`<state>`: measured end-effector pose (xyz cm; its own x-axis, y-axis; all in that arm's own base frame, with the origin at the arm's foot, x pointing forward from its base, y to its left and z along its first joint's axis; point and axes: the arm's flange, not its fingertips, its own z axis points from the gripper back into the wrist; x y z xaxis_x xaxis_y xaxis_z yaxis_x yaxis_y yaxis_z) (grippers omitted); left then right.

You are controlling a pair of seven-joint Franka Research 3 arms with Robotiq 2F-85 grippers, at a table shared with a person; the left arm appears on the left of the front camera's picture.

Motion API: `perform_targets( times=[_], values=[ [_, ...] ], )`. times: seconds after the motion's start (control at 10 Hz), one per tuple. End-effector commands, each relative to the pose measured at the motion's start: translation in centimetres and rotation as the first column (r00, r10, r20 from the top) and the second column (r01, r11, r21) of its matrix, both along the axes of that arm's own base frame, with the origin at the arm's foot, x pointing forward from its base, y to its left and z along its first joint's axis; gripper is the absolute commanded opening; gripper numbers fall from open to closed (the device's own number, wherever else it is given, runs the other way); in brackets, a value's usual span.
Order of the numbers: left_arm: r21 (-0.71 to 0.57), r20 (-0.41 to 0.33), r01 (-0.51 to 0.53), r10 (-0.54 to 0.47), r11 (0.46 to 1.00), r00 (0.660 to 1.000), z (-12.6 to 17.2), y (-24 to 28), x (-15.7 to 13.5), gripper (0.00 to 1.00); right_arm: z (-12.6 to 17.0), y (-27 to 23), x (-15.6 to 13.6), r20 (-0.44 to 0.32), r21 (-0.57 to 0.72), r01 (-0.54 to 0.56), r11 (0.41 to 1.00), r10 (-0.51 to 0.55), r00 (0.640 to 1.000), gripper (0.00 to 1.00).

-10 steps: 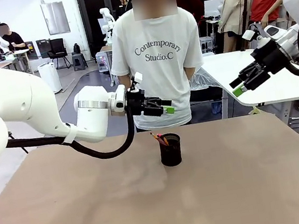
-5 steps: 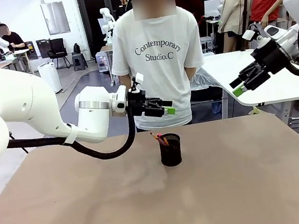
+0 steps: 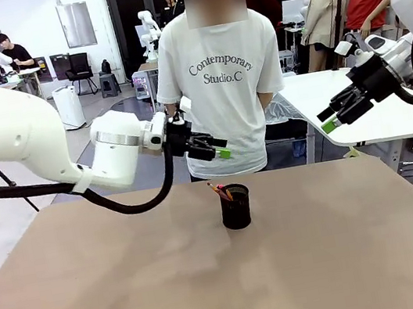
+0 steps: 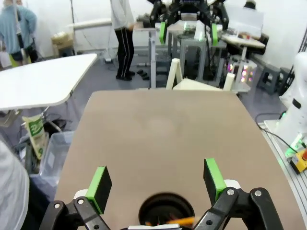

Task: Place the pens into the pen holder.
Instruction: Pick up a writing instrument from the table and place it into the Pen holder.

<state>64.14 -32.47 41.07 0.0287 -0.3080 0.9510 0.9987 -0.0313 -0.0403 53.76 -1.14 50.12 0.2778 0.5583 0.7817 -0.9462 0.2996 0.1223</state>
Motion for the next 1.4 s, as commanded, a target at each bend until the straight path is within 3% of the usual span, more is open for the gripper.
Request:
perform_targets(
  times=[0.0, 0.5, 0.9, 1.3],
  values=[
    [0.113, 0.021, -0.022, 0.020, 0.993, 1.000, 2.0, 2.7, -2.3, 1.00, 0.2, 0.0, -0.1, -0.003, 0.001, 0.005, 1.000, -0.005, 1.000, 1.00],
    [0.378, 0.042, -0.043, 0.030, 0.925, 0.999, 5.7, 8.8, -5.8, 1.00, 0.2, 0.0, -0.1, -0.003, 0.001, 0.005, 1.000, -0.005, 1.000, 1.00],
    [0.401, 0.076, -0.157, 0.138, 0.902, 0.987, 6.9, 14.2, -7.0, 1.00, 0.2, 0.0, -0.1, -0.003, 0.001, 0.005, 1.000, -0.005, 1.000, 1.00],
    [0.448, 0.086, -0.200, 0.180, 0.871, 0.980, 7.7, 17.4, -7.6, 1.00, 0.2, 0.0, -0.1, -0.003, 0.001, 0.005, 1.000, -0.005, 1.000, 1.00]
  ],
)
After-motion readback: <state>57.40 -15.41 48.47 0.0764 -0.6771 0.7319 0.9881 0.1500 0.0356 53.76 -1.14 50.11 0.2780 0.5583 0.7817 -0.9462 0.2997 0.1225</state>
